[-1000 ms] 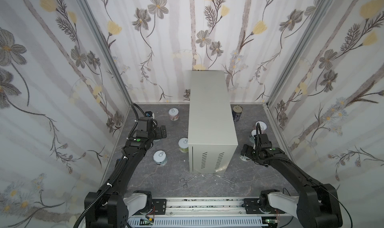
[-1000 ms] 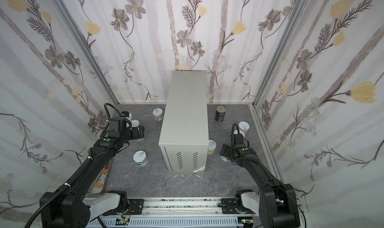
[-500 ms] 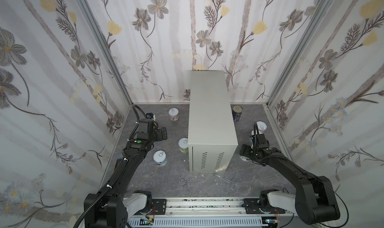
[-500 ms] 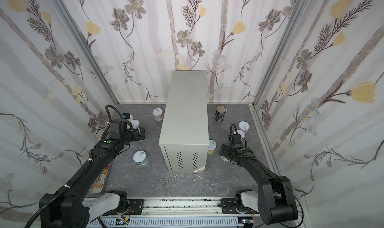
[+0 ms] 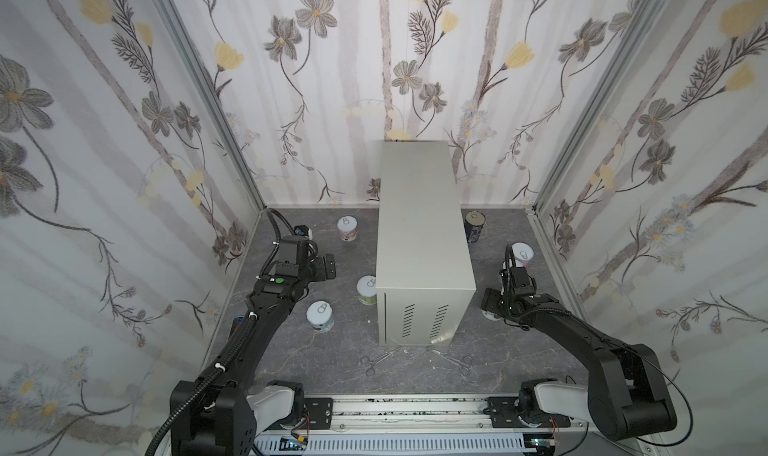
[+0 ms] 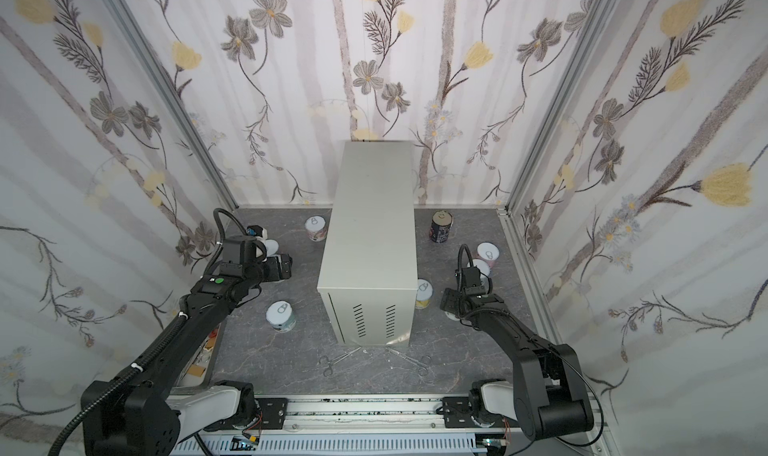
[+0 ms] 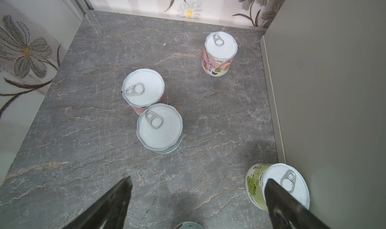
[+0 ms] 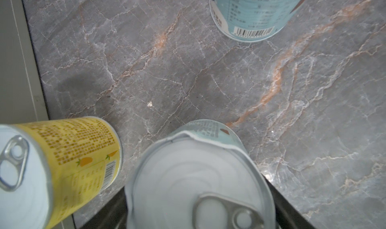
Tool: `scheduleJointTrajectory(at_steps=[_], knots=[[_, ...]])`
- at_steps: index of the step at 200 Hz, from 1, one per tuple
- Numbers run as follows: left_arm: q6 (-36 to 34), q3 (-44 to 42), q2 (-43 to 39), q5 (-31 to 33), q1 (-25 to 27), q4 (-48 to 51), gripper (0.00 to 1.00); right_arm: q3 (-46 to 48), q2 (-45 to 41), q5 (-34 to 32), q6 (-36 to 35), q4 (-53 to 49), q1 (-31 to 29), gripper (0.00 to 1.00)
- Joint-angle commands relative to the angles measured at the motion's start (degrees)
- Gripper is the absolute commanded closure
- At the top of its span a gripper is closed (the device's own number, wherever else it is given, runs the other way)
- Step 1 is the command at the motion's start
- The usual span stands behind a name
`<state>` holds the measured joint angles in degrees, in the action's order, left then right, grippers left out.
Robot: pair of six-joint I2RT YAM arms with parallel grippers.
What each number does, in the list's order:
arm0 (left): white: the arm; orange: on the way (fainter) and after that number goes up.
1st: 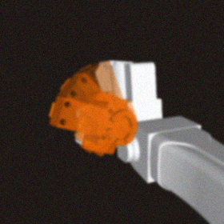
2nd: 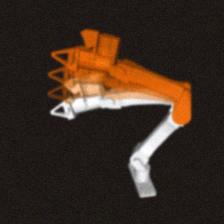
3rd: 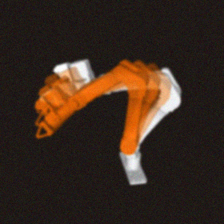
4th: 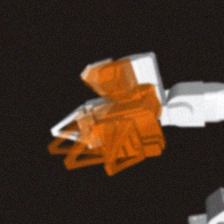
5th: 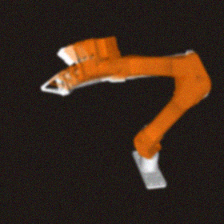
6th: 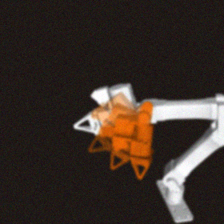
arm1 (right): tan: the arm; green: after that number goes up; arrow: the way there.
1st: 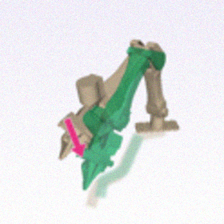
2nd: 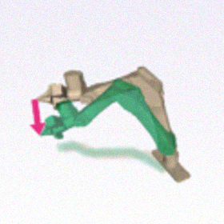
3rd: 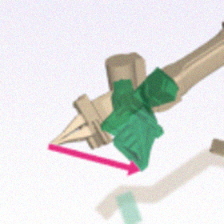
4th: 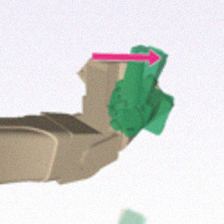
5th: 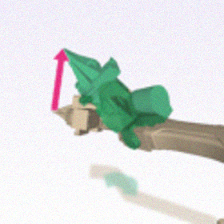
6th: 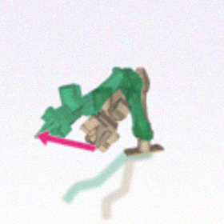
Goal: Place and organize the canned foods onto the counter
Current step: 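Lower the right gripper onto the light-blue cartoon can and grasp it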
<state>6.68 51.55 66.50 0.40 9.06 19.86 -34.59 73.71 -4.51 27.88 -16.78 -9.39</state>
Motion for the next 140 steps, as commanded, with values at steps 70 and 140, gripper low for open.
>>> scheduleJointTrajectory(at_steps=[70, 140], knots=[[1.54, -0.39, -0.32, 0.21, -0.01, -0.96, 0.00, 2.66, 0.29, -4.19, -2.18, 1.73, -0.98, 0.16], [1.04, -0.40, -0.32, 0.65, -0.01, -0.79, 0.00, 1.92, 1.36, -4.54, -3.36, 3.70, -1.16, 0.15]])
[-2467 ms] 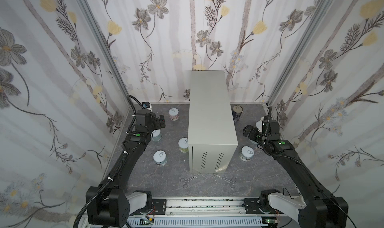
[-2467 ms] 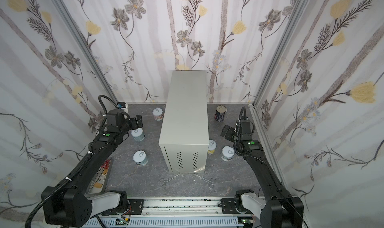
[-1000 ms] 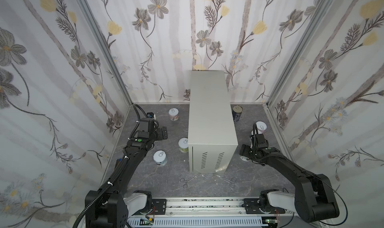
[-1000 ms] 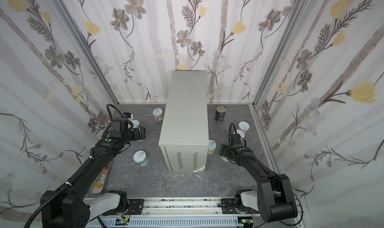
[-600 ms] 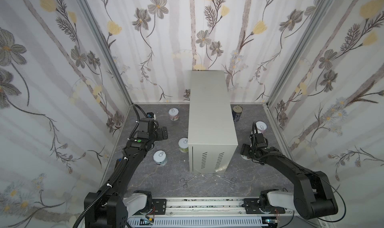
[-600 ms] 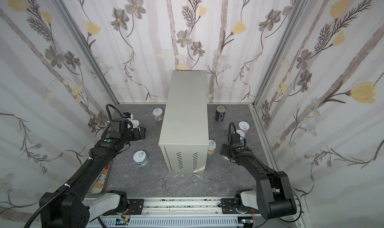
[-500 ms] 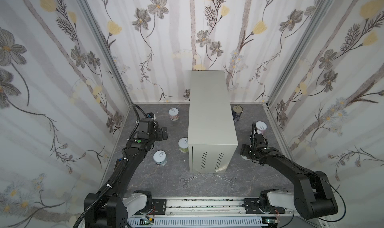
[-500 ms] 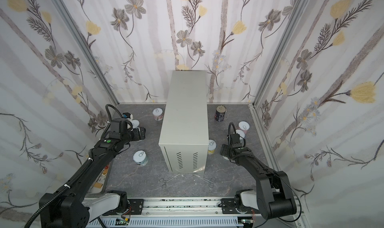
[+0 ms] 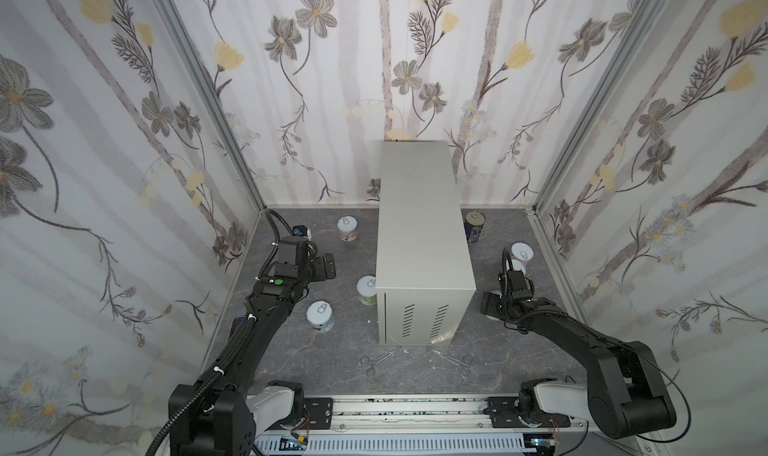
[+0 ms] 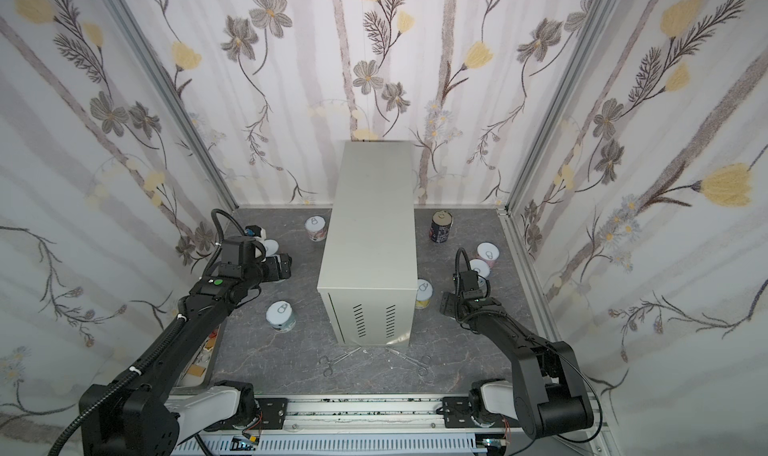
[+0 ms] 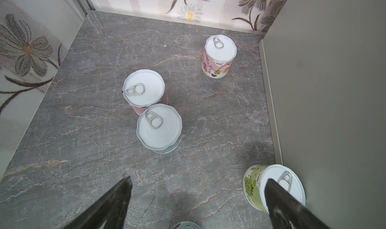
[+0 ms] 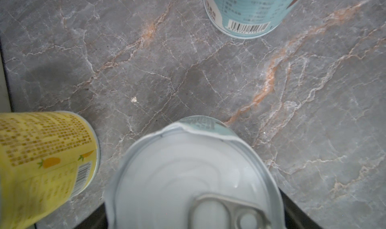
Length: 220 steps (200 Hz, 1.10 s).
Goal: Place and organize the canned foods onto the counter
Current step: 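Lower the right gripper onto the light-blue cartoon can and grasp it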
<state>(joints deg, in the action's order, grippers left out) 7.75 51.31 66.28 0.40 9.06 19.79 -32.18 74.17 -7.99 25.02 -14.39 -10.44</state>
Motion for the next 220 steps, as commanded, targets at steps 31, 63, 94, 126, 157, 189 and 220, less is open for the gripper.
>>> scheduleJointTrajectory(at_steps=[31, 63, 94, 126, 157, 189, 220], knots=[[-0.36, -0.43, -0.06, 0.87, -0.01, -1.05, 0.00, -1.95, 2.20, -2.41, -0.67, -0.01, -0.19, 0.21], [-0.53, -0.07, 0.34, 0.65, -0.01, -1.21, 0.00, -3.12, 2.97, -2.80, -0.93, -0.33, -0.12, 0.22], [-0.57, -0.29, 0.34, 0.78, -0.01, -1.43, 0.00, -4.32, 4.31, -2.82, -1.38, -0.24, -0.14, 0.26], [-0.93, -0.33, 0.10, 1.17, -0.01, -1.33, 0.00, -5.37, 4.21, -1.77, -1.71, -1.03, -0.19, 0.36], [-1.33, -0.33, 0.25, 1.02, -0.01, -1.82, 0.00, -7.54, 0.82, -2.03, -1.51, -4.51, -0.19, 0.40], [-1.64, -0.39, 0.67, 0.66, -0.01, -2.37, 0.00, -13.30, -3.05, -2.59, -1.29, -11.39, -0.17, 0.41], [-2.04, -0.55, 0.78, 0.48, -0.01, -2.96, 0.00, -22.32, -5.91, -3.90, -2.06, -18.47, -0.13, 0.43]])
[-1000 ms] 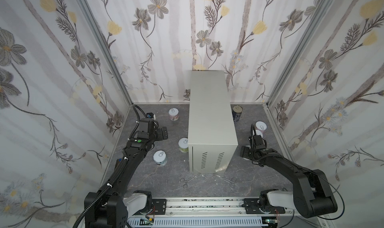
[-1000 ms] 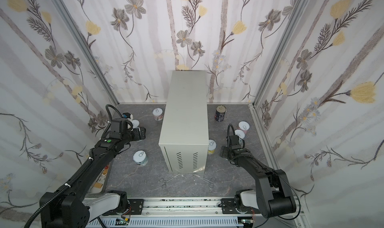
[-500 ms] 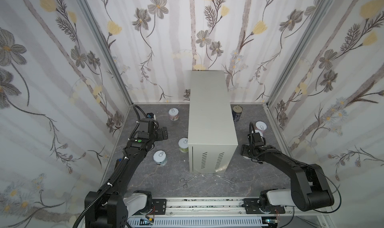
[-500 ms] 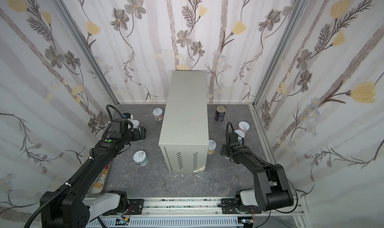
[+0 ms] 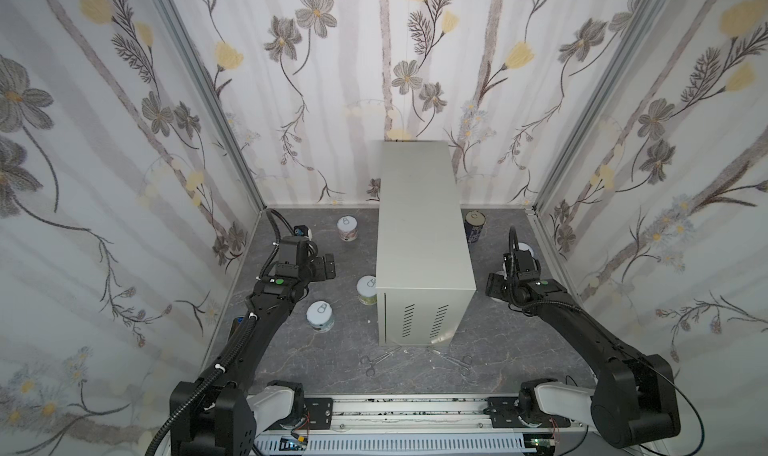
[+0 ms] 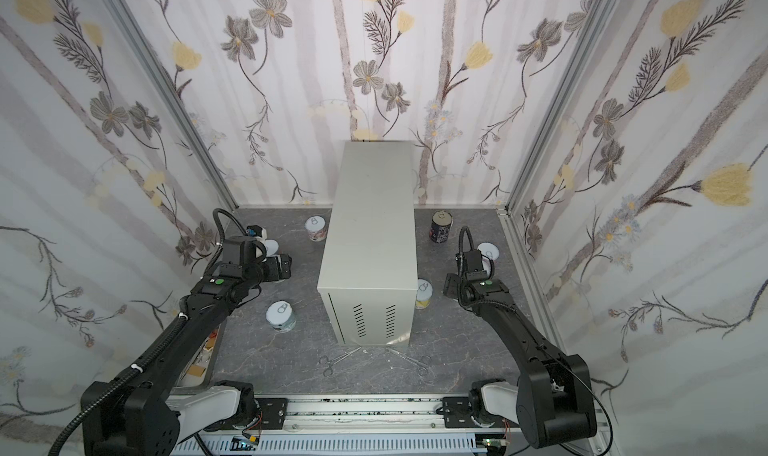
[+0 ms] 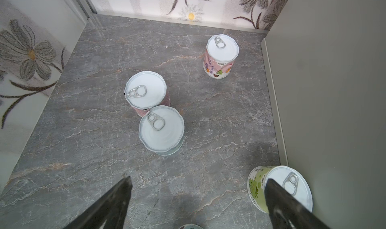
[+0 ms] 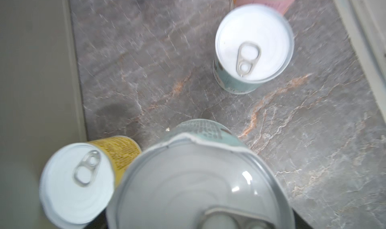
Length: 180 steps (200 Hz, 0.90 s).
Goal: Place and organize the canned foods onto the counter
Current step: 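Lower the right gripper onto the light-blue cartoon can and grasp it, then lift the light-blue can with the right gripper over the cabinet top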
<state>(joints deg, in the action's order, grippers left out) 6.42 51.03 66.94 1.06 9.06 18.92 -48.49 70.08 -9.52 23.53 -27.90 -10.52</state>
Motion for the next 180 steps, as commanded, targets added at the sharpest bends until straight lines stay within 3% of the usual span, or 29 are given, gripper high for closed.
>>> scheduleJointTrajectory(at_steps=[1, 66, 180], knots=[[-0.75, -0.25, 0.12, -0.18, -0.01, -2.11, 0.00, -6.01, -1.82, -2.37, -0.58, -4.97, -0.04, 0.43], [-1.34, -1.10, -1.43, -0.27, -0.01, -2.87, 0.00, -27.70, 0.05, -4.22, -4.16, -10.33, -0.11, 0.45], [-1.73, -1.54, -3.44, 0.45, 0.02, -2.91, 0.00, -55.71, 14.66, 0.85, -12.91, -3.43, -2.92, 0.46]])
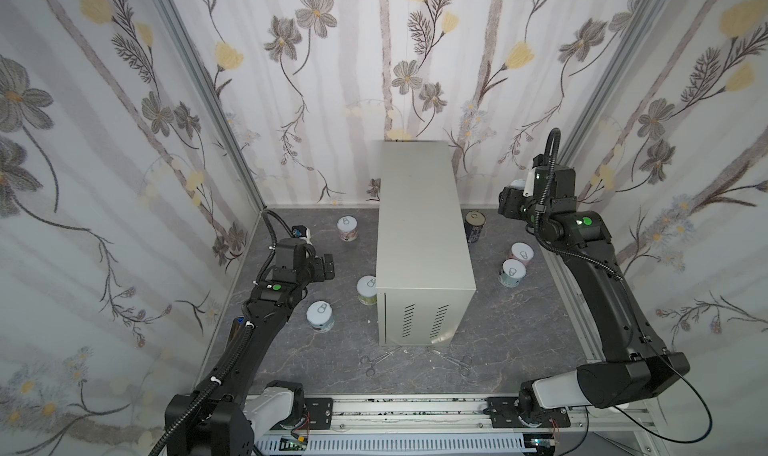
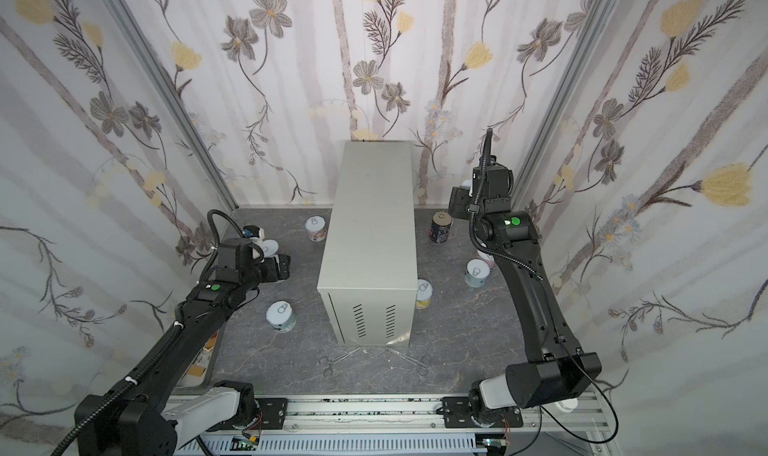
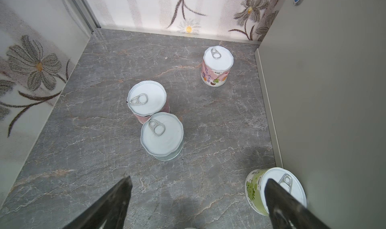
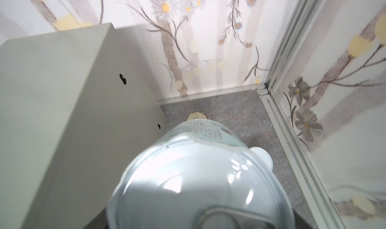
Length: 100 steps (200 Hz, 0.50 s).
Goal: Place and organize the canned foods onto the counter
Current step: 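Lift the light-blue can with the right gripper over the cabinet top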
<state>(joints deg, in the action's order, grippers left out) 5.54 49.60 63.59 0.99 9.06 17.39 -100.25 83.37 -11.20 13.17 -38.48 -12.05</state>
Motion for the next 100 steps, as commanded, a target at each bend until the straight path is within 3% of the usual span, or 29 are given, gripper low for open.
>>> scheduleJointTrajectory(at_steps=[1, 100], knots=[[-0.83, -0.12, -0.07, 0.51, 0.00, -1.39, 0.00, -4.15, 1.45, 2.65, -2.59, 7.26, -1.44, 0.47], [-0.77, 0.36, 1.62, 1.04, 0.05, -2.05, 0.00, -20.68, 14.64, 5.98, -4.96, 5.58, -10.93, 0.49]])
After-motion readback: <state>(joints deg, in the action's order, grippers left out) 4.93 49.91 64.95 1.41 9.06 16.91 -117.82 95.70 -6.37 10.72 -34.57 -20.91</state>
